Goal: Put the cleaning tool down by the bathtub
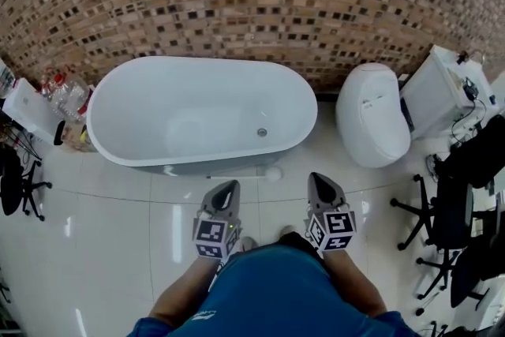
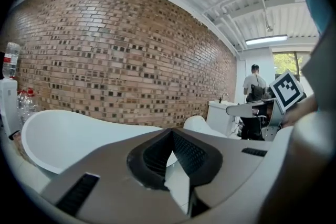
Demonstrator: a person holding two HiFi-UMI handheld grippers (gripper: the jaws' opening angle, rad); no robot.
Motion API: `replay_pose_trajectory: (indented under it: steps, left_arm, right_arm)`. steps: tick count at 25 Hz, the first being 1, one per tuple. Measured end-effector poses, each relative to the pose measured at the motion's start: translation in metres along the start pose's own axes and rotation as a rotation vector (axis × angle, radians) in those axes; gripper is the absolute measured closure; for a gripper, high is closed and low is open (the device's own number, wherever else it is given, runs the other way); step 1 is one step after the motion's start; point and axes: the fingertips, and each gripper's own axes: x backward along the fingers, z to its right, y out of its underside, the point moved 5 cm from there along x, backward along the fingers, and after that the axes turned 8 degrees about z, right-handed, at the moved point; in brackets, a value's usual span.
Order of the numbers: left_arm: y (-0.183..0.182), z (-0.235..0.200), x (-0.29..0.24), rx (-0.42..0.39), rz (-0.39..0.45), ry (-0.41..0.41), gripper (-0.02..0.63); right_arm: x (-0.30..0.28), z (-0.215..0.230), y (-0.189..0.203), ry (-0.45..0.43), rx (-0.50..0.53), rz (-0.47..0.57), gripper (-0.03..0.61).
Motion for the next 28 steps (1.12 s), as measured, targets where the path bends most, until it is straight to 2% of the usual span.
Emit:
replay_pose_trajectory:
  steps: [5, 11, 22, 28]
  left_arm:
    - [-0.021, 0.025, -0.002, 0.001, 0.043, 0.000, 0.614]
    - [-0.027, 0.051, -0.007, -0.039, 0.029, 0.017, 0.614]
    - [-0.026, 0.087, -0.011, -0.091, 0.037, 0.041, 0.614]
    - [-0.030, 0.099, -0.013, -0.091, 0.040, 0.046, 0.614]
  right_arm:
    - [0.016, 0.029, -0.029, 0.045, -0.054, 0.050, 0.568]
    - [0.037, 0.043, -0.059, 0.062, -0.089, 0.106, 0.569]
    - [0.067, 0.059, -0.047, 0.061, -0.057, 0.087, 0.572]
    - [0.078, 0.062, -0.045, 0.057, -0.048, 0.078, 0.572]
